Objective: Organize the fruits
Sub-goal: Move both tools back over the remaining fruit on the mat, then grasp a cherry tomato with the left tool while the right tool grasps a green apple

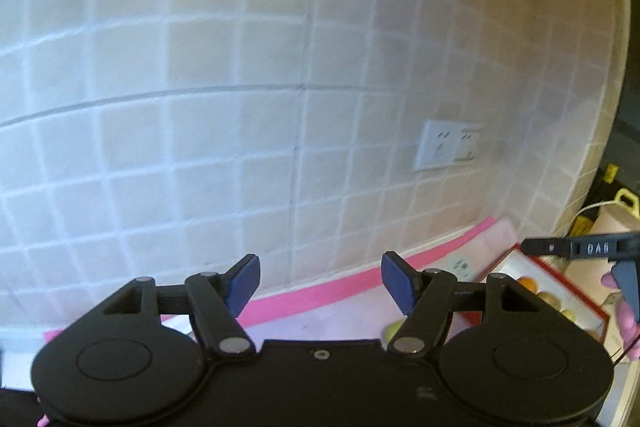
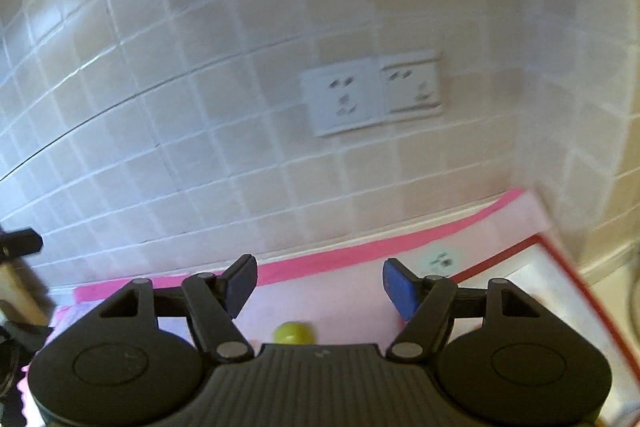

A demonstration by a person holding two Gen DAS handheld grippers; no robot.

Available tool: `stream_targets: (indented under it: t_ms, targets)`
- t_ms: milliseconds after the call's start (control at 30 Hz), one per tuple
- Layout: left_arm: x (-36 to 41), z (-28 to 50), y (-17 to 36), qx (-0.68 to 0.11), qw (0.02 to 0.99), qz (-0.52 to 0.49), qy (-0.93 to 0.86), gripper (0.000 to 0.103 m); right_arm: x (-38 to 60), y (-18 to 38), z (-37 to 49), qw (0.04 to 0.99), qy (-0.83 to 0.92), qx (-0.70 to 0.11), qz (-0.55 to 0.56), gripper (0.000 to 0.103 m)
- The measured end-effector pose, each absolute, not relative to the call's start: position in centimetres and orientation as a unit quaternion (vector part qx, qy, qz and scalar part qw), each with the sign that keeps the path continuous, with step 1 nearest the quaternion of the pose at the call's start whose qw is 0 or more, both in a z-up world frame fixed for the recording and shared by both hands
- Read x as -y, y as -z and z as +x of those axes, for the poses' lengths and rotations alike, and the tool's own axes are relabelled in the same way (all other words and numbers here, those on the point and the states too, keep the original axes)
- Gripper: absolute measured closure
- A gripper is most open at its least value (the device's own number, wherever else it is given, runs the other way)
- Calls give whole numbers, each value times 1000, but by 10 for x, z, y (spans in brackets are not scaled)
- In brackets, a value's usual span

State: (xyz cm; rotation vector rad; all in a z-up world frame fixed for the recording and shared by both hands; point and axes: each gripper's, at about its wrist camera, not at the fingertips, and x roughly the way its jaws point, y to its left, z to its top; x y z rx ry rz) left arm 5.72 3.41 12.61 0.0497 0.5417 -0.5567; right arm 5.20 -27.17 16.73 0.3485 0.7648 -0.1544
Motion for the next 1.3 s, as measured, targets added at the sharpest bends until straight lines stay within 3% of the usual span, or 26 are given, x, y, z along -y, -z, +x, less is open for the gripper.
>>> stream_targets:
  t_ms: [267, 733, 933, 1300]
  targets:
    - [-57, 64, -73, -318, 910, 17, 266, 23, 253, -137, 84, 896, 58, -405, 172, 32]
    - [-15, 53, 48, -409, 868, 78, 271, 23, 242, -43, 125, 850, 45, -492, 185, 32]
    - [4, 47, 73, -413, 862, 129, 264, 23, 239, -7, 137, 830, 42, -517, 205, 33]
    - [12, 52, 94, -437, 845, 118, 285, 26, 236, 28, 153, 817, 48, -532, 218, 35]
